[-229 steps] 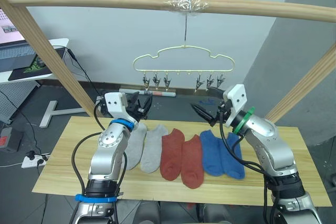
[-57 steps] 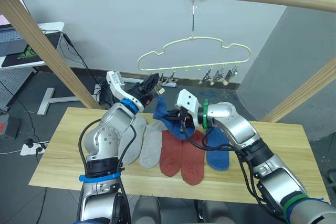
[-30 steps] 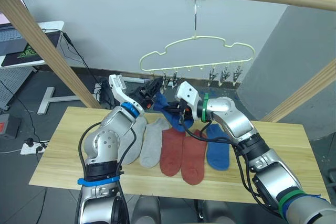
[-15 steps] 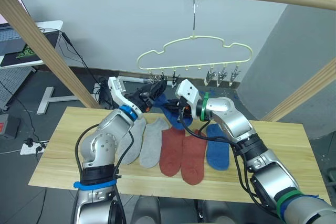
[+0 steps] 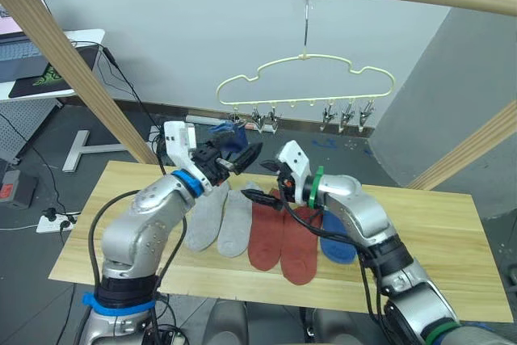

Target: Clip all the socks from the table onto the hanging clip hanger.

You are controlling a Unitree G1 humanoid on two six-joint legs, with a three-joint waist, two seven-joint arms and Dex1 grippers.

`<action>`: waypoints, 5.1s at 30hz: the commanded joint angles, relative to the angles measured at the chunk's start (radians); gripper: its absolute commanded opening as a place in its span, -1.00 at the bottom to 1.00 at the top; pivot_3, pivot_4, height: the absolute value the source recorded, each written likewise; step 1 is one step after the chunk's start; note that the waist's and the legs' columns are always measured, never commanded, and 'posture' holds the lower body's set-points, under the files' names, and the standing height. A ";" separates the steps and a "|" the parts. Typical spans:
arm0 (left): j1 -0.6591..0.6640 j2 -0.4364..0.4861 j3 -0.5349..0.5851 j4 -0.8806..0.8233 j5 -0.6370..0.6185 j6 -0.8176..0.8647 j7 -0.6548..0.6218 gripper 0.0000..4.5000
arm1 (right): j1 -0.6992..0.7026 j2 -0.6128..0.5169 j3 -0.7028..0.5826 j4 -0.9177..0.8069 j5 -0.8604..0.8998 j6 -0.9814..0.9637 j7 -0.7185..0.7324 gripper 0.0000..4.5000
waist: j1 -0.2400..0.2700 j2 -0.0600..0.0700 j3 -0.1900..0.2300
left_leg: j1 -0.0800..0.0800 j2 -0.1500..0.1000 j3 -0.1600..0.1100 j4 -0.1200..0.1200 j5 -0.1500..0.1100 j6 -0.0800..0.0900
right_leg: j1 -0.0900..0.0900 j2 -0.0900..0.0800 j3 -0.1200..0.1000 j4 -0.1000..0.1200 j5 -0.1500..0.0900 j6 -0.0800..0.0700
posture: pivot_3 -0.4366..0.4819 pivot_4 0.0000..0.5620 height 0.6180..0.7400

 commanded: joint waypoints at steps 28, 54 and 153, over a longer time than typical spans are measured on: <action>-0.118 -0.272 -0.081 0.332 0.441 -0.489 0.218 0.04 | 0.022 -0.240 -0.243 -0.562 0.327 0.257 -0.060 1.00 | -0.009 0.000 -0.001 | -0.001 -0.001 -0.001 0.003 0.000 0.001 | 0.000 0.000 0.000 0.001 0.000 0.000 | 0.16 -0.39 1.00; -0.196 -0.299 -0.060 0.389 0.455 -0.537 0.200 0.04 | -0.003 -0.271 -0.247 -0.535 0.343 0.238 -0.084 1.00 | -0.010 0.000 -0.001 | -0.001 -0.001 -0.001 0.005 0.000 0.001 | 0.000 0.000 -0.001 0.002 0.000 0.000 | 0.14 -0.38 1.00; -0.185 -0.268 -0.054 0.397 0.460 -0.521 0.160 -0.99 | 0.337 -0.250 -0.117 -0.075 0.007 0.092 -0.302 1.00 | -0.021 -0.001 -0.002 | -0.001 -0.001 0.001 0.019 0.001 0.002 | 0.001 0.000 0.000 0.015 0.001 0.001 | 0.18 -0.32 1.00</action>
